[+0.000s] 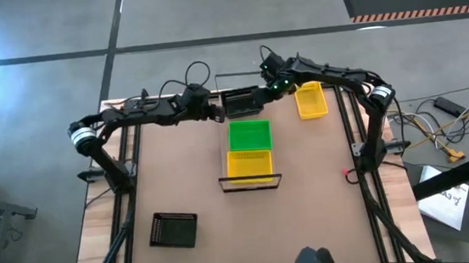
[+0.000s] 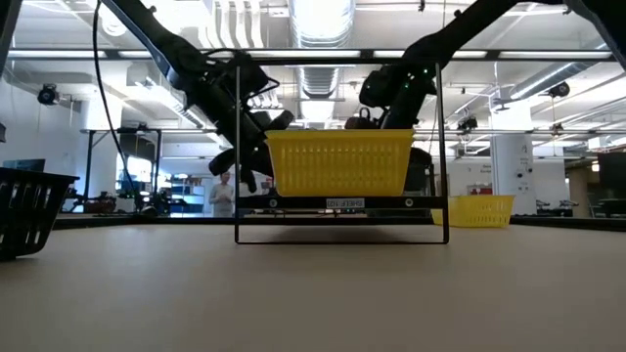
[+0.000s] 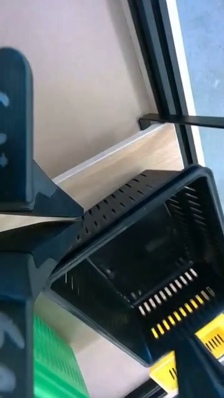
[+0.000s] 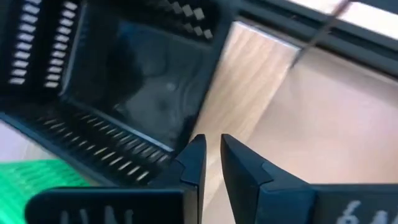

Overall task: Stack baskets on shelf by color
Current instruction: Adjust the black bins, then stack the black bin on top of the black bins on the shelf

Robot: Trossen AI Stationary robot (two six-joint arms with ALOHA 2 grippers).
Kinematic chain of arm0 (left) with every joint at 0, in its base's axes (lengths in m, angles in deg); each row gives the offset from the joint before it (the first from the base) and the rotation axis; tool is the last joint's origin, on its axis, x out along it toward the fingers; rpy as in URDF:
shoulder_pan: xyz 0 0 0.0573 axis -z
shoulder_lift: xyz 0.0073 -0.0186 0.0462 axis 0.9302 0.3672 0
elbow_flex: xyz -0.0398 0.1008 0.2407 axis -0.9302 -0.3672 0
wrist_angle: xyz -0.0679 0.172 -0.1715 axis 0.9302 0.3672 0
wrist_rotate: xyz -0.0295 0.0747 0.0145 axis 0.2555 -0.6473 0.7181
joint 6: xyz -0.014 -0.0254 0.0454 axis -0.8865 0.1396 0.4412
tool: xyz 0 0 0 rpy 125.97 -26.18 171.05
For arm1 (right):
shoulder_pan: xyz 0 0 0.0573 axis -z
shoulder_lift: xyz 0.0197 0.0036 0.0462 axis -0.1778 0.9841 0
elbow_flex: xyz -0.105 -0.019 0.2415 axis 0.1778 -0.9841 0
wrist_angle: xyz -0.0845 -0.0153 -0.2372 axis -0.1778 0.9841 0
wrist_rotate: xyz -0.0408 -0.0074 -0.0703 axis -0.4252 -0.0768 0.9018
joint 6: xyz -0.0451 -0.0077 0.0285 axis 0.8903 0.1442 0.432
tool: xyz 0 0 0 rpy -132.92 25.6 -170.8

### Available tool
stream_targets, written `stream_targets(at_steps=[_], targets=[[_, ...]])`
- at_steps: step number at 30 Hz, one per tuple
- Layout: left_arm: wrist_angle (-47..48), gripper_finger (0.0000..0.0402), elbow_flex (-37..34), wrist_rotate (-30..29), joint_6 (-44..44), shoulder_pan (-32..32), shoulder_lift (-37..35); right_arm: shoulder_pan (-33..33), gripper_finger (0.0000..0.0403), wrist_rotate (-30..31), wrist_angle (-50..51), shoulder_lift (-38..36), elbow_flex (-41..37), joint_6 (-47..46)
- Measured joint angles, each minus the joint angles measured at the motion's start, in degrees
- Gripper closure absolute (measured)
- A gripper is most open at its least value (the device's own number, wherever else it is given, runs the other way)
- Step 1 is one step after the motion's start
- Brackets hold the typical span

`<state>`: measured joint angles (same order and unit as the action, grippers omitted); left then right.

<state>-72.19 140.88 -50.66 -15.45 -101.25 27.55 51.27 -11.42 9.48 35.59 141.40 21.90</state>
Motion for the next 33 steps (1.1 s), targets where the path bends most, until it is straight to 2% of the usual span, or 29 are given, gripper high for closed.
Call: stream_targets(at_steps=[9, 22, 28, 33], targets=[[-1.0, 0.0398, -0.3, 0.5, 0.0, 1.3, -0.3, -3.0, 0.0376, 0.7, 1.5, -2.4, 0.0, 0.9], [-3.0, 0.0398, -0.6, 2.2, 0.5, 3.5, -0.3, -4.5, 0.0376, 0.3, 11.4, -2.8, 0.0, 5.2], [6.9, 0.0398, 0.1, 2.2, 5.6, 3.5, -5.1, -4.6, 0.0372, 1.2, 12.0, -4.8, -0.1, 4.7], [22.6, 0.0398, 0.1, 0.3, 6.8, 4.4, -15.3, -4.8, 0.0340, 4.7, 16.6, -10.2, -0.3, 5.6]])
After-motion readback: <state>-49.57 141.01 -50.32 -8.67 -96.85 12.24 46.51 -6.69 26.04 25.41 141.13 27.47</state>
